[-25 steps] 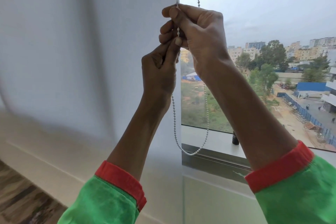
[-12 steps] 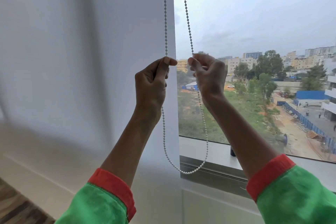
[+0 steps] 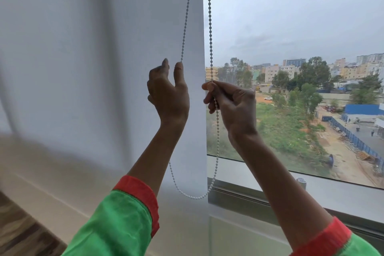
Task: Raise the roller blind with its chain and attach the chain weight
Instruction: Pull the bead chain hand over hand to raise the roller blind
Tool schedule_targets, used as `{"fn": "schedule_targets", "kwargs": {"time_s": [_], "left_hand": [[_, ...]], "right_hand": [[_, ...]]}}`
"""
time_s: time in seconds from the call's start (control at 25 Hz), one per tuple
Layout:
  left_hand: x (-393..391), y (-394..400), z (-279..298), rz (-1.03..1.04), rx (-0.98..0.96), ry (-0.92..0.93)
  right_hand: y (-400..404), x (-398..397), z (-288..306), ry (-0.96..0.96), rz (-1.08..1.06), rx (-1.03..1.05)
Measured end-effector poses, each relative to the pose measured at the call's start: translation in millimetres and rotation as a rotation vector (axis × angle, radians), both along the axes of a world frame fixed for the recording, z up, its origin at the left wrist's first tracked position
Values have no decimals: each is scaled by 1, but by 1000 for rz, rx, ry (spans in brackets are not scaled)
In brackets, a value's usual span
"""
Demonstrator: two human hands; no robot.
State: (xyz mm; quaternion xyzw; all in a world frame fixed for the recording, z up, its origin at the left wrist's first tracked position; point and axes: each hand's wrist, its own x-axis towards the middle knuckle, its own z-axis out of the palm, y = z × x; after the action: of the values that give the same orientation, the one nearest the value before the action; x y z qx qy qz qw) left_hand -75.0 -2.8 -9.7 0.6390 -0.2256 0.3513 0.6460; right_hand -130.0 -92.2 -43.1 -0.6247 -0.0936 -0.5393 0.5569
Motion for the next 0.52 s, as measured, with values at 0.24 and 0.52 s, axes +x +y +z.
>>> {"fn": "schedule_targets", "kwargs": {"time_s": [0.24,0.52], "left_hand": [[-25,-1,25,-740,-180,-32],[-9,0,-13,-890,-146,48]], "right_hand": [[14,2,-6,-26,36,-78],[11,8,-48,56,37,-93]]}}
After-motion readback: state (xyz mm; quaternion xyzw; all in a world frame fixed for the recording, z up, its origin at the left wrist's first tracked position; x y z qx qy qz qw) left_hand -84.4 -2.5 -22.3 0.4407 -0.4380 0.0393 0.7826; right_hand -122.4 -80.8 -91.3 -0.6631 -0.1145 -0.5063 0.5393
